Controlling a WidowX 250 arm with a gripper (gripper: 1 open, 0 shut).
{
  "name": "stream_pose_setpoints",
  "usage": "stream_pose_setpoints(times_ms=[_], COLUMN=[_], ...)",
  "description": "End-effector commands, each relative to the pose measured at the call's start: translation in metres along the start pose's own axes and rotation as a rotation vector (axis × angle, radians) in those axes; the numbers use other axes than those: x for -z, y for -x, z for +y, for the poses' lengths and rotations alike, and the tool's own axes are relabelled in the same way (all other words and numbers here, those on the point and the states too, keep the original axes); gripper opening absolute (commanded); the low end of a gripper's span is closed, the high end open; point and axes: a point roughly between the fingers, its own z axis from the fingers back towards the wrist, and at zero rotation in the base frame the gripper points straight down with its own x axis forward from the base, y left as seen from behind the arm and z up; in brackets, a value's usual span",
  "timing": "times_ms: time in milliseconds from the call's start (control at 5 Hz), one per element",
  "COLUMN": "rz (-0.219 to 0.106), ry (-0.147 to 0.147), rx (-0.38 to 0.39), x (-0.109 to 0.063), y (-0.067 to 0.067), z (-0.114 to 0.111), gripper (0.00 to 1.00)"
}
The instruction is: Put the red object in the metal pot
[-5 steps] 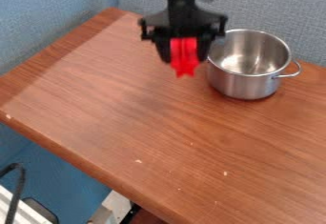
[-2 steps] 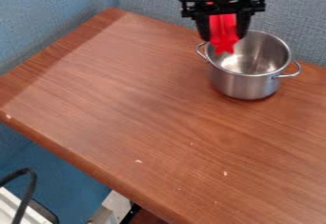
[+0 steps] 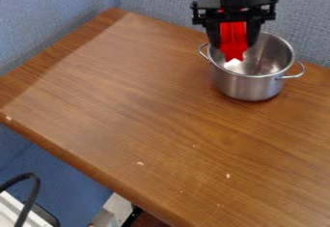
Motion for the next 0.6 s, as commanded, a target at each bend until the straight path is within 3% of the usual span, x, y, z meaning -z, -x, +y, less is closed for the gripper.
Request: stream_pose_setpoints(times_ms=[0, 400], rz=[-0.062, -0.053], ry=[0.033, 0.006], rx=[0.028, 0.048], x=[-0.025, -0.028], y=[-0.001, 0.012], z=[-0.019, -0.039], gripper=[0.00, 0.00])
